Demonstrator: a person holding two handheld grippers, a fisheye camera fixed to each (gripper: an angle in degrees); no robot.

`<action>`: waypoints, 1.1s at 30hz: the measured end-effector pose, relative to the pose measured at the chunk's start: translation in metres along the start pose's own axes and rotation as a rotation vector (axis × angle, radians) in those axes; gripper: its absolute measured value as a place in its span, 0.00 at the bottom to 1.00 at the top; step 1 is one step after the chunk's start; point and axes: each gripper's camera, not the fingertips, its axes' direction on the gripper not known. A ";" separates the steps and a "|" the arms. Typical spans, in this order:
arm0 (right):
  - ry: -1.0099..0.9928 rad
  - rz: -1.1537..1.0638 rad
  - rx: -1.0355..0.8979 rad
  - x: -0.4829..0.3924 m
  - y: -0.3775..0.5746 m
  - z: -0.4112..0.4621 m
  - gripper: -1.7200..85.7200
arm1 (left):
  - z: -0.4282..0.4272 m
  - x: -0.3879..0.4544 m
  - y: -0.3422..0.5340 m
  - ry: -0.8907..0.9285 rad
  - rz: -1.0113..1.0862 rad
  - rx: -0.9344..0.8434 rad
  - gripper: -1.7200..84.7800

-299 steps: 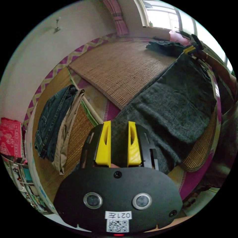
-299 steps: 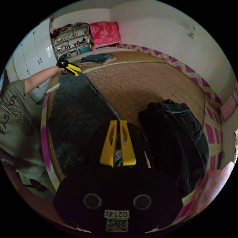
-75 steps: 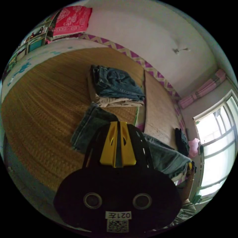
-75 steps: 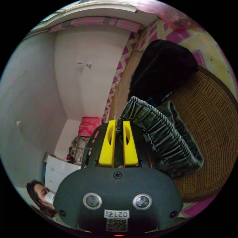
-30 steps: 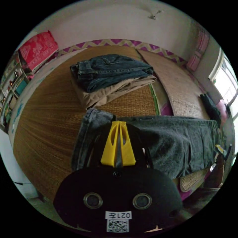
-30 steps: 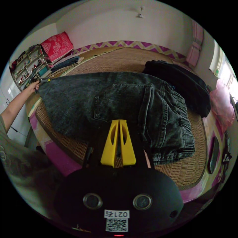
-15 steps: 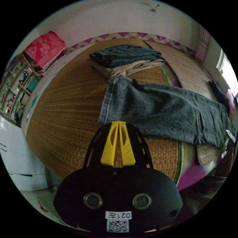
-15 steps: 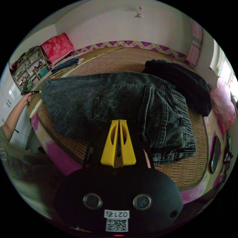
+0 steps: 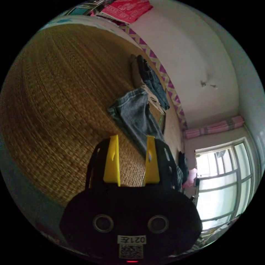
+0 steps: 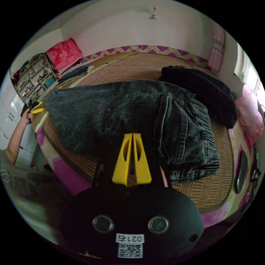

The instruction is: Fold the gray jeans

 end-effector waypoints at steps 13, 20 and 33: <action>0.033 -0.014 0.001 0.018 0.011 -0.006 0.01 | 0.010 0.010 0.006 0.016 -0.089 0.148 0.04; -0.008 0.005 0.002 0.042 0.020 -0.013 0.01 | -0.040 0.148 0.062 0.066 0.292 0.263 0.01; -0.196 0.137 0.239 0.098 0.101 -0.090 0.01 | 0.140 0.506 0.332 -0.082 1.126 0.020 0.01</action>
